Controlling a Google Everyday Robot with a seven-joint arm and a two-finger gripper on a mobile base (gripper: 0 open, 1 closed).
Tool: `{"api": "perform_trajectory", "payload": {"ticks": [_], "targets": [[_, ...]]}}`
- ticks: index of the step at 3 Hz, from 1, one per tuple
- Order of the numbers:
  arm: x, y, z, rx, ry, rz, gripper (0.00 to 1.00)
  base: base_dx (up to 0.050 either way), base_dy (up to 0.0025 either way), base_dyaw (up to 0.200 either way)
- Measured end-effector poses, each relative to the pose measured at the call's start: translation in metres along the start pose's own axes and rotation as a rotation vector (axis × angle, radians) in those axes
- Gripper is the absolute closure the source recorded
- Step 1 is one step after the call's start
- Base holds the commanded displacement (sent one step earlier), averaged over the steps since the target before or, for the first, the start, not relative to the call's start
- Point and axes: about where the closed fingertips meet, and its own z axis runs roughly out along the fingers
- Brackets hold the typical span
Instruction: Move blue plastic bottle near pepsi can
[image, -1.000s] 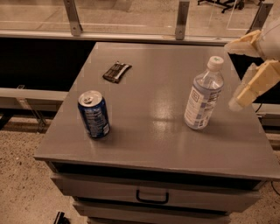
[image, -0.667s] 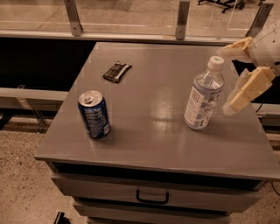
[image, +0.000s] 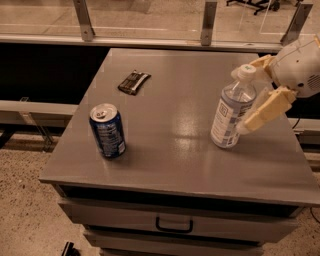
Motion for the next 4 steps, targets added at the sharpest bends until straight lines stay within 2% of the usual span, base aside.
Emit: {"api": "perform_trajectory", "payload": {"ticks": [1, 2, 3, 4], "targets": [[-0.0037, 0.0018, 0.0113, -0.02, -0.025, -0.02, 0.41, 0.0, 0.0, 0.0], [-0.0049, 0.0027, 0.0198, -0.043, -0.015, -0.018, 0.65, 0.0, 0.0, 0.0], [-0.0066, 0.0029, 0.0203, -0.043, -0.015, -0.021, 0.87, 0.0, 0.0, 0.0], [-0.0084, 0.0032, 0.0211, -0.043, -0.015, -0.024, 1.0, 0.0, 0.0, 0.0]]}}
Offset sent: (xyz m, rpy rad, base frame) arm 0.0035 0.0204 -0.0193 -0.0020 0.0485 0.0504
